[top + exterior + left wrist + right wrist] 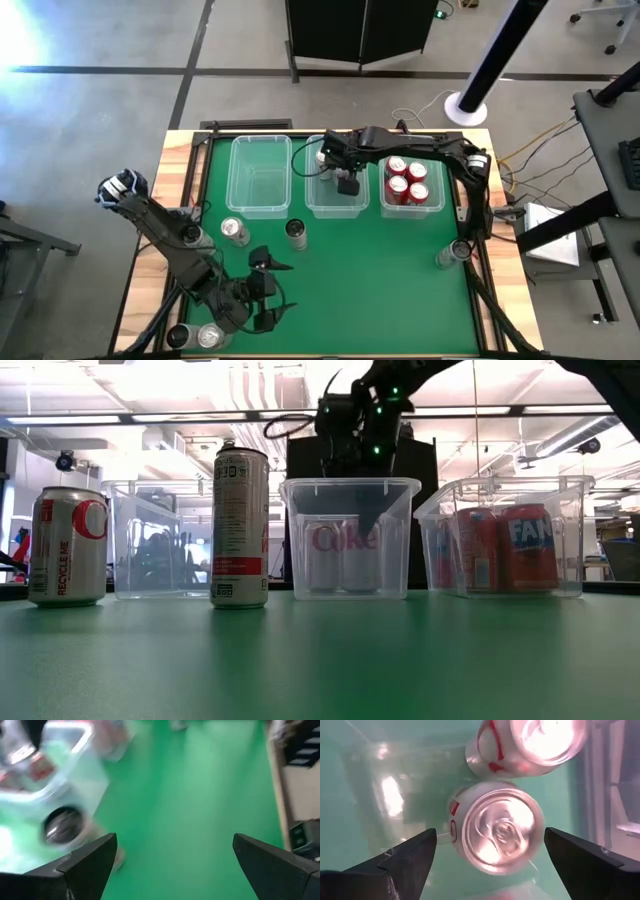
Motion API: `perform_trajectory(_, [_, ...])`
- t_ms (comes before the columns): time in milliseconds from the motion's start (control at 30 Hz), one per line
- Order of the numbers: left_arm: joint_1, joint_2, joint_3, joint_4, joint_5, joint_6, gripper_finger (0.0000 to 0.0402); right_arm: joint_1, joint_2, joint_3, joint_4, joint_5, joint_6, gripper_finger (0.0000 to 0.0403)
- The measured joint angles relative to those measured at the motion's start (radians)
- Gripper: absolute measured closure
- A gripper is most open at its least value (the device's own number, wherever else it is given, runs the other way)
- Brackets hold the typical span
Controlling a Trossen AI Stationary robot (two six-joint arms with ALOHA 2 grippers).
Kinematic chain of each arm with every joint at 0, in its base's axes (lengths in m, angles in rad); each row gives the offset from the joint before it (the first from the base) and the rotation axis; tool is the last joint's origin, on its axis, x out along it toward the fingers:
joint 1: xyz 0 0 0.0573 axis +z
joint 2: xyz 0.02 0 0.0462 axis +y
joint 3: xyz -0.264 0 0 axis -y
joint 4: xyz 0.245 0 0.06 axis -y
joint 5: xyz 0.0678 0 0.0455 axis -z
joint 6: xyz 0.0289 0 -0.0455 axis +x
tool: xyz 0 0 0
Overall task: Sort soda cans
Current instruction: Put the middle silver soda can into the middle transparent bin, then put the top silver soda can into the middle transparent bin
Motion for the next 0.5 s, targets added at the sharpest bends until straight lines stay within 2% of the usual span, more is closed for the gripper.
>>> perform_trajectory(200, [0.001,-0.001,0.124,-0.421,0.015,-0.231,0.0019,0.122,-0.07,0.12,-0.093,0.0,0.061,0.0038])
perform_trajectory(367, [0.021,-0.006,0.149,-0.786,0.095,-0.497,0.0019,0.322,-0.15,0.165,-0.071,0.015,0.123,0.0038])
perform_trajectory(500, [0.074,-0.035,0.115,-0.966,0.184,-0.709,0.0019,0.509,-0.192,0.168,-0.059,0.088,0.195,0.0038])
